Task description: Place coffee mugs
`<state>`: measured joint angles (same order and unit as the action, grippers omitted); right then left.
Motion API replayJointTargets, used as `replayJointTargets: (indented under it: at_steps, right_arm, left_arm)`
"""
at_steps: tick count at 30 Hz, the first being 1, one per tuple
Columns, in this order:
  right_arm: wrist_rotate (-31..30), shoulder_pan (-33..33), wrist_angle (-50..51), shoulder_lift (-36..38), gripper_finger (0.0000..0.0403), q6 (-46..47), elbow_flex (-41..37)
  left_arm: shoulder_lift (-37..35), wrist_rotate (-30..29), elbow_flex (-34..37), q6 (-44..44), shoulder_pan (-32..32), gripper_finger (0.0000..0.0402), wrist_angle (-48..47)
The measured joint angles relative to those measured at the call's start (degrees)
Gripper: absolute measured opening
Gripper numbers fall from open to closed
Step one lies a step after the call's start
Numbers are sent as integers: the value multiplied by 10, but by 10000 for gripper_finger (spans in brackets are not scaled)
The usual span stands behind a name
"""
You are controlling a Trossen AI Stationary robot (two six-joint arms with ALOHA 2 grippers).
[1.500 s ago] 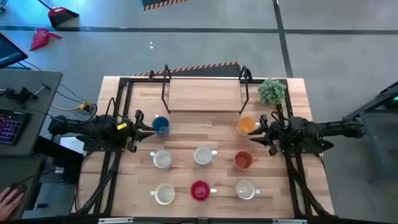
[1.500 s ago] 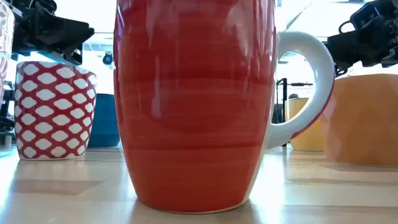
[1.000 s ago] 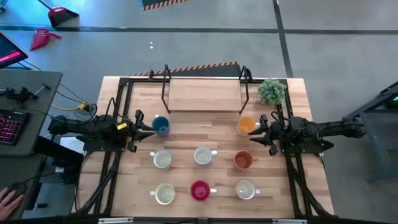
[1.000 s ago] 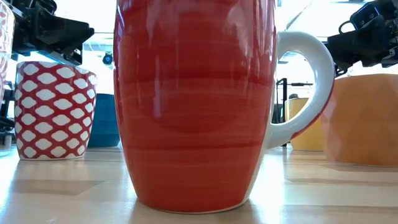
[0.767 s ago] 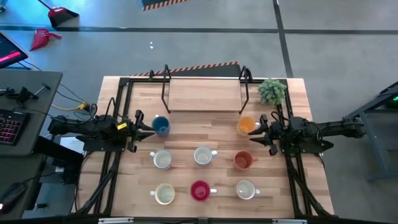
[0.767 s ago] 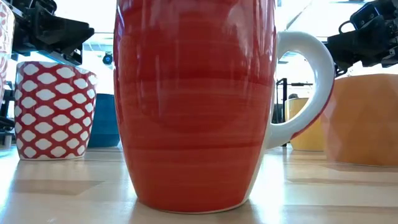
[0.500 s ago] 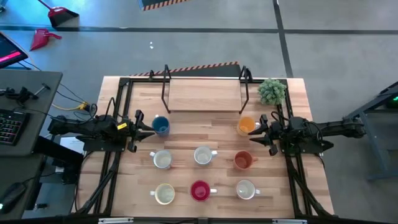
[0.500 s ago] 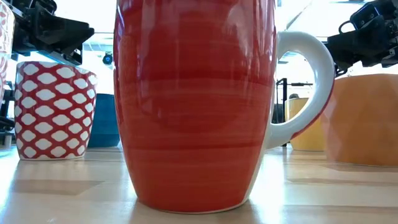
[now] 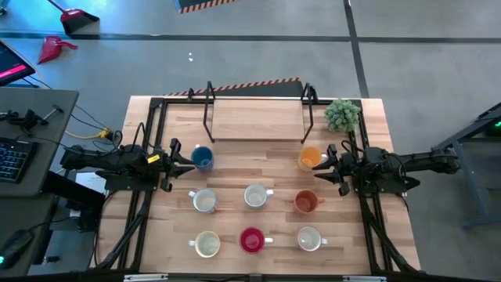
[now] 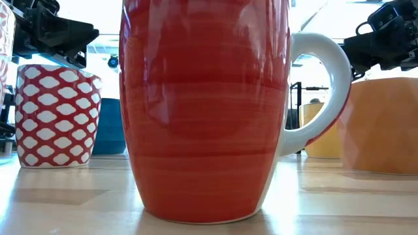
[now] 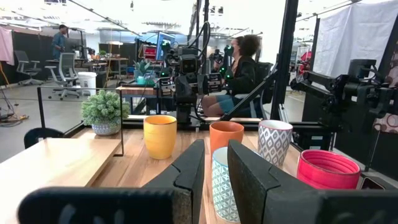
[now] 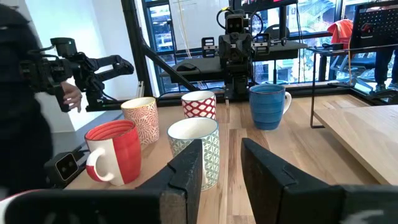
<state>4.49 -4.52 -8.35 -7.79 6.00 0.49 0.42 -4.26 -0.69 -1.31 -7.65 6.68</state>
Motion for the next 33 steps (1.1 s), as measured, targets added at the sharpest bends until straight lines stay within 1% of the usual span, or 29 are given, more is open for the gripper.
replayJointTargets:
  at_steps: [10,19,22,25,33]
  right_arm:
    - [0,0,0,0,94,0,0]
    - [0,0,0,0,94,0,0]
    - [0,0,1,0,94,0,0]
    - [0,0,4,0,94,1,0]
    - [1,0,11,0,94,64,0]
  left_arm:
    - [0,0,0,-8,0,60,0]
    - [0,0,0,-109,0,60,39]
    - [0,0,0,-146,0,60,36]
    - [0,0,0,-150,0,60,34]
    - [0,0,0,-150,0,60,35]
